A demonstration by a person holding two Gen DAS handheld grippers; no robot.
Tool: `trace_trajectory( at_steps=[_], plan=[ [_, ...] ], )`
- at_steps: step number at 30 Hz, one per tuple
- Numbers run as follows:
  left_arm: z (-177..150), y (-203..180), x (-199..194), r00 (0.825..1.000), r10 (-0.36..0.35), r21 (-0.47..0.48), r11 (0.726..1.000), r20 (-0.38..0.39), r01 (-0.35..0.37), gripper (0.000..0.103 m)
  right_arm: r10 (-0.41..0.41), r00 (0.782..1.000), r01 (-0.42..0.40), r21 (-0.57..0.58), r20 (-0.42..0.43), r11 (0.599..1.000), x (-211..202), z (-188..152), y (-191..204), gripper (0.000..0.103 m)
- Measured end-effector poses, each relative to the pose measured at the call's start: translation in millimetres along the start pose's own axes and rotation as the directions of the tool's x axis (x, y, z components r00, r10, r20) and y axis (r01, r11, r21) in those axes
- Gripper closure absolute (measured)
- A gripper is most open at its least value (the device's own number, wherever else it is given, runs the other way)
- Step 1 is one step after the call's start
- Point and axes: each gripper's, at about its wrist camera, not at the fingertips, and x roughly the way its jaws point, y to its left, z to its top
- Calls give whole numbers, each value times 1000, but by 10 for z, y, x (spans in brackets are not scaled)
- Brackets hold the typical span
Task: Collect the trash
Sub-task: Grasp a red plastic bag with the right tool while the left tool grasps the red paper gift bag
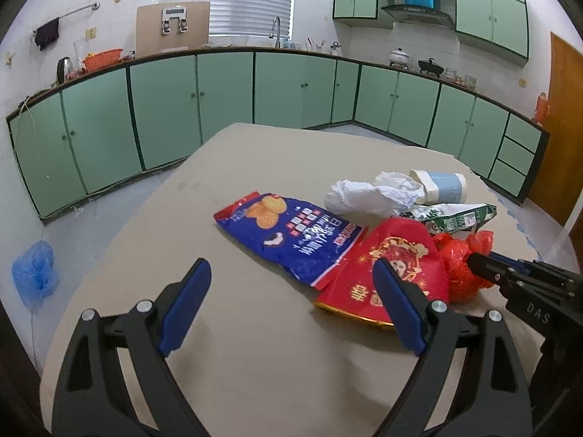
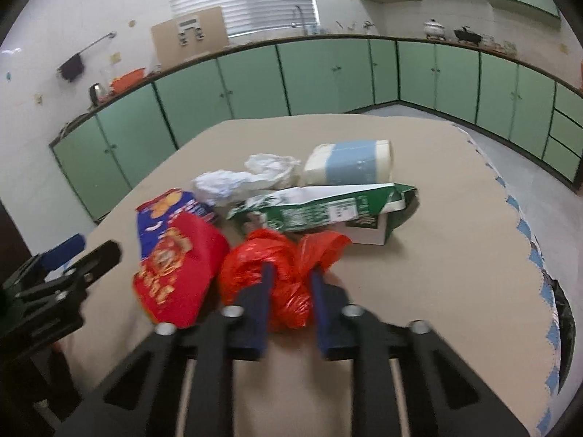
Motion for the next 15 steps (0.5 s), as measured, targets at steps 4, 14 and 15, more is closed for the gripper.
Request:
trace_trajectory(
  at_steps=[4, 14, 15],
  plan=[
    [-14, -91, 15, 1000, -26, 13, 1000, -5, 26, 16, 0, 999, -1, 50, 38, 999, -186, -6, -107, 95],
    [-118, -432, -8, 996, -81, 21, 996, -29, 82, 15, -92, 991, 87, 56, 96, 995, -533, -9, -407, 97],
    [-127, -471, -2, 996, -81, 33, 996, -30, 82, 15, -93, 991, 88, 60, 94, 994, -534, -22, -430, 97]
  ],
)
